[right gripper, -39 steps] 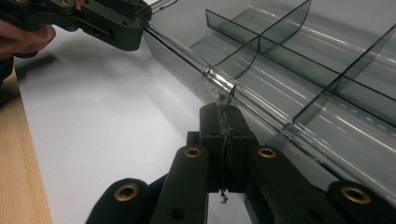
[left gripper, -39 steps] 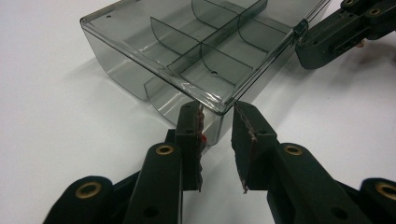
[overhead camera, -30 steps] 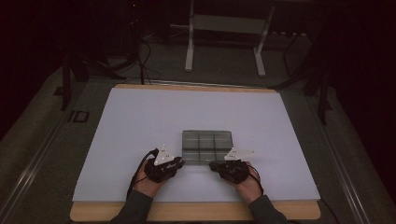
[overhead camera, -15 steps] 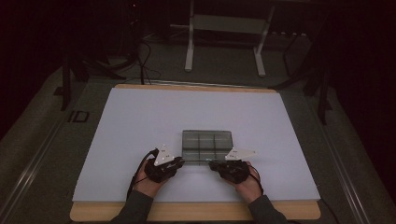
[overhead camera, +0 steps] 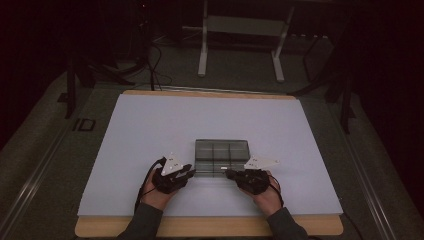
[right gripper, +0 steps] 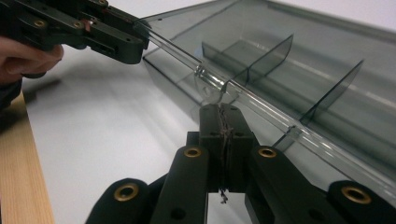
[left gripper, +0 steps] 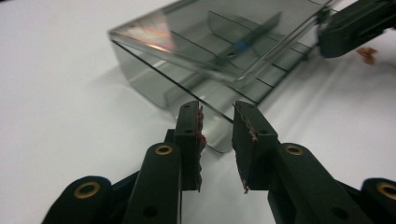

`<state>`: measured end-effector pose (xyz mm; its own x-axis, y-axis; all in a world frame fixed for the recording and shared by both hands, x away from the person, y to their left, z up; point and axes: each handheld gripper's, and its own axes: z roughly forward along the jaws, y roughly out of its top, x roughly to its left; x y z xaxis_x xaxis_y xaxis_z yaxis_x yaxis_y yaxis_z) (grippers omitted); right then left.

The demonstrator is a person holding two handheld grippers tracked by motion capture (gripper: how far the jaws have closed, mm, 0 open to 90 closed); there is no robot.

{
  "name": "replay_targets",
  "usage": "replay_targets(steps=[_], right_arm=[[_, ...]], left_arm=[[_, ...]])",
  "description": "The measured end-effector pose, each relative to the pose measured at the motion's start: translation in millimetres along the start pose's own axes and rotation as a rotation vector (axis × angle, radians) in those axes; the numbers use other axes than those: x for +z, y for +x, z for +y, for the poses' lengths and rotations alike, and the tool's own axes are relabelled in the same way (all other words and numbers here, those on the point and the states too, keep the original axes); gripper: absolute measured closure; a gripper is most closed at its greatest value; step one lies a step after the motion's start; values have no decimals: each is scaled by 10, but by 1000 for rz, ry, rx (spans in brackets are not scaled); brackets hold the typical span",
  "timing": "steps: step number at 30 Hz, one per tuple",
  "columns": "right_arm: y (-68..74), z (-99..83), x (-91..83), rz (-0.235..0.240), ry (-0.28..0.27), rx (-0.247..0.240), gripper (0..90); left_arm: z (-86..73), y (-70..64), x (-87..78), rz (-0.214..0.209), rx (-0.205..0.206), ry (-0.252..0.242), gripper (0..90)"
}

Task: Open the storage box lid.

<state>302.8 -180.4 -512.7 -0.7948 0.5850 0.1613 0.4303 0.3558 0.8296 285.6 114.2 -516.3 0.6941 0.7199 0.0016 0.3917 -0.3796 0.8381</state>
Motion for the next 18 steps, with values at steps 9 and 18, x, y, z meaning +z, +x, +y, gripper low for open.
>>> replay_targets(steps=[9,18], right_arm=[[-19,88,-54,-21,-31,-9,892],[-70,95,-108,-53,-35,-7,840]], left_arm=[[126,-4,15,50,39,-48,642],[217,-3,8,63,73,-70,624]])
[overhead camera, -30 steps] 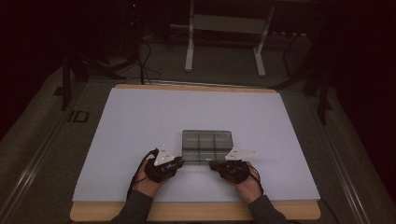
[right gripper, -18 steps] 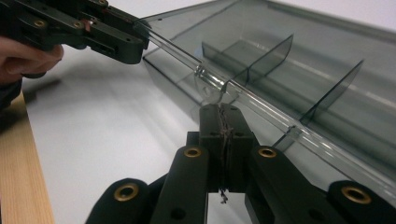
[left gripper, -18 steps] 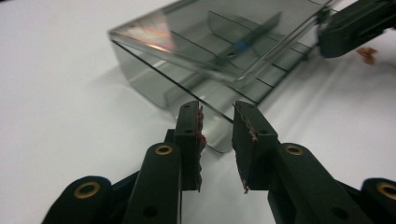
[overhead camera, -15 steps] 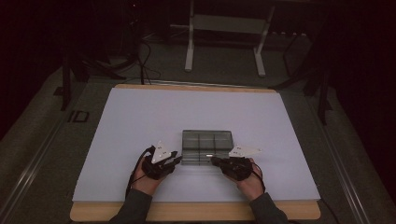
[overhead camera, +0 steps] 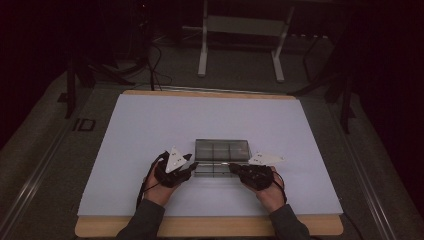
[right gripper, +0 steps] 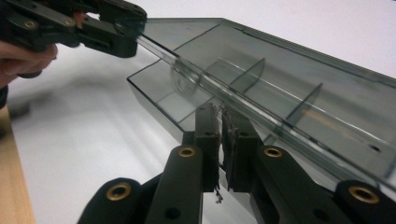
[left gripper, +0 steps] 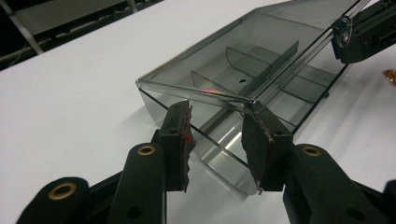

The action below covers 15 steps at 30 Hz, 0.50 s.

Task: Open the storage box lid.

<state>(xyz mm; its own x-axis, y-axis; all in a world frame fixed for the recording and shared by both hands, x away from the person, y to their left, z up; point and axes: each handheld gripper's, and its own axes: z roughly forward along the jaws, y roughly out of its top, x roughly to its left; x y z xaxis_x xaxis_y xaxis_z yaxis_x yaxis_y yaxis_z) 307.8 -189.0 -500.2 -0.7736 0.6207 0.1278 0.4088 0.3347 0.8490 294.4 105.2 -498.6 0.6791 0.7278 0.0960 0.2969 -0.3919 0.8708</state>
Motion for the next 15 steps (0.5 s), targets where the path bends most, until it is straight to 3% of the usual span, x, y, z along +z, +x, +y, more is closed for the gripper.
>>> replay_targets(steps=[7,15], right_arm=[[-82,-12,-84,-59,15,-7,746],[-207,-37,-147,-136,22,22,657]], left_arm=[[151,63,-31,22,29,-33,605],[328,154,-2,4,28,-51,621]])
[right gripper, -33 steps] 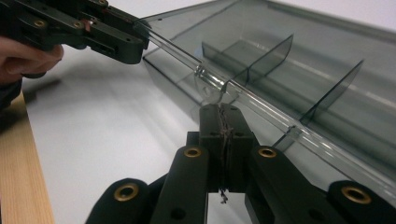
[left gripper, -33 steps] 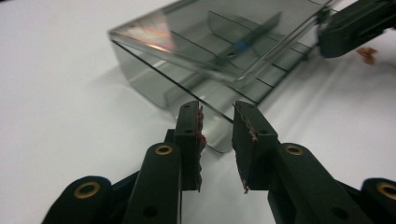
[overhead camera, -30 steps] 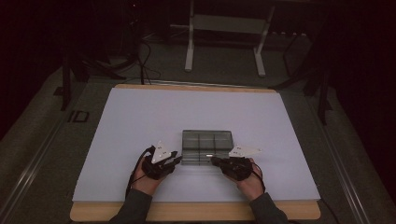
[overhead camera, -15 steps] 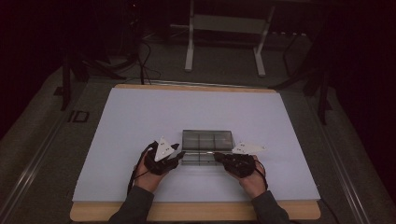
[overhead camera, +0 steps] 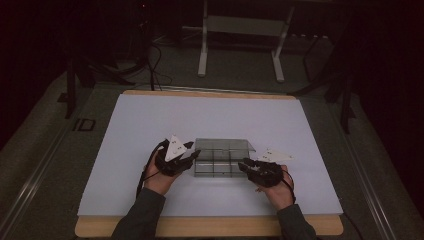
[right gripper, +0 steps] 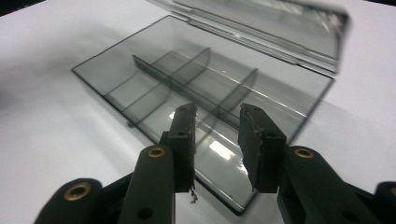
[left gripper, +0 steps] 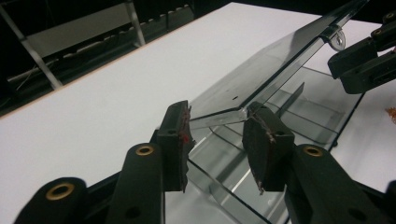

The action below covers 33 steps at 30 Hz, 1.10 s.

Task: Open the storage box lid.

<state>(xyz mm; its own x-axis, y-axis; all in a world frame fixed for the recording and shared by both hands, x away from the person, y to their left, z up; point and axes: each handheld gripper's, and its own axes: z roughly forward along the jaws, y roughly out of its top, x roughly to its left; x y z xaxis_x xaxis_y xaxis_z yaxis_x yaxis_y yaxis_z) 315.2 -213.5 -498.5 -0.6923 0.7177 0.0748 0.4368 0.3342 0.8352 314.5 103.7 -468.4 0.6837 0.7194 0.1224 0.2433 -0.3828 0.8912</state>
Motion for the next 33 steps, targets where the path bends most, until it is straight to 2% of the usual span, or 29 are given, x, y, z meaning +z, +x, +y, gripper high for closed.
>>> replay_targets(steps=[5,10,18,25,33], right_arm=[[-82,-30,-14,-37,7,30,641],[-116,-45,-23,-56,7,35,641],[-150,-75,0,-80,21,37,633],[-151,-97,28,-100,35,33,644],[-144,-121,66,-108,54,18,676]], left_arm=[[64,35,57,-1,22,13,670],[117,69,99,-7,45,27,699],[168,169,159,-2,14,14,737],[194,229,182,5,13,24,776],[222,267,226,3,11,32,773]])
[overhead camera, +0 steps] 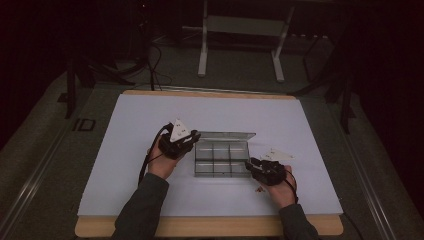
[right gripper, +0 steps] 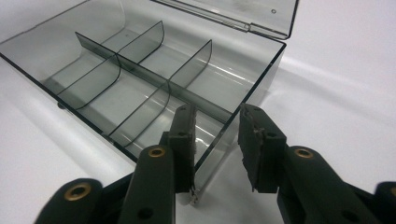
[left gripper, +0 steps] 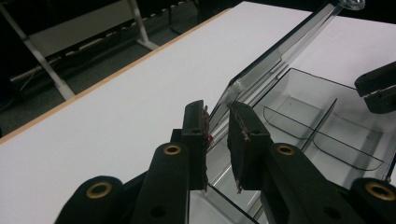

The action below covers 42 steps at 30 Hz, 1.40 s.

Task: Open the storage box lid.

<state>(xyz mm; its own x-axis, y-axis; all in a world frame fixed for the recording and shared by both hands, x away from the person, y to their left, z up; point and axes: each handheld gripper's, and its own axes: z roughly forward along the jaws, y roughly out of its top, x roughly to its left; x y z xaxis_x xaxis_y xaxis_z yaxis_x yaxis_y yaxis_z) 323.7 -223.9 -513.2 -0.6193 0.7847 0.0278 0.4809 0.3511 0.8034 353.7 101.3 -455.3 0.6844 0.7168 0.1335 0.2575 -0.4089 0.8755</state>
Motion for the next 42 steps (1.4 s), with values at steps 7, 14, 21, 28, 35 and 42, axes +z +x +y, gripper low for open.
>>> replay_targets(steps=[7,14,21,28,35,42], right_arm=[[3,-8,18,0,7,1,680],[3,-9,19,0,8,2,681],[0,-9,22,2,7,1,680],[-8,-6,20,3,5,3,694],[-14,-6,20,7,5,2,693],[-12,-1,20,4,7,-14,695]], left_arm=[[-6,39,70,0,-7,13,767],[-32,72,160,-2,-13,22,751],[-74,123,259,-10,-21,40,754],[-102,170,343,-9,-38,53,768],[-93,207,404,-6,-45,70,766],[-113,231,458,-7,-64,78,763]])
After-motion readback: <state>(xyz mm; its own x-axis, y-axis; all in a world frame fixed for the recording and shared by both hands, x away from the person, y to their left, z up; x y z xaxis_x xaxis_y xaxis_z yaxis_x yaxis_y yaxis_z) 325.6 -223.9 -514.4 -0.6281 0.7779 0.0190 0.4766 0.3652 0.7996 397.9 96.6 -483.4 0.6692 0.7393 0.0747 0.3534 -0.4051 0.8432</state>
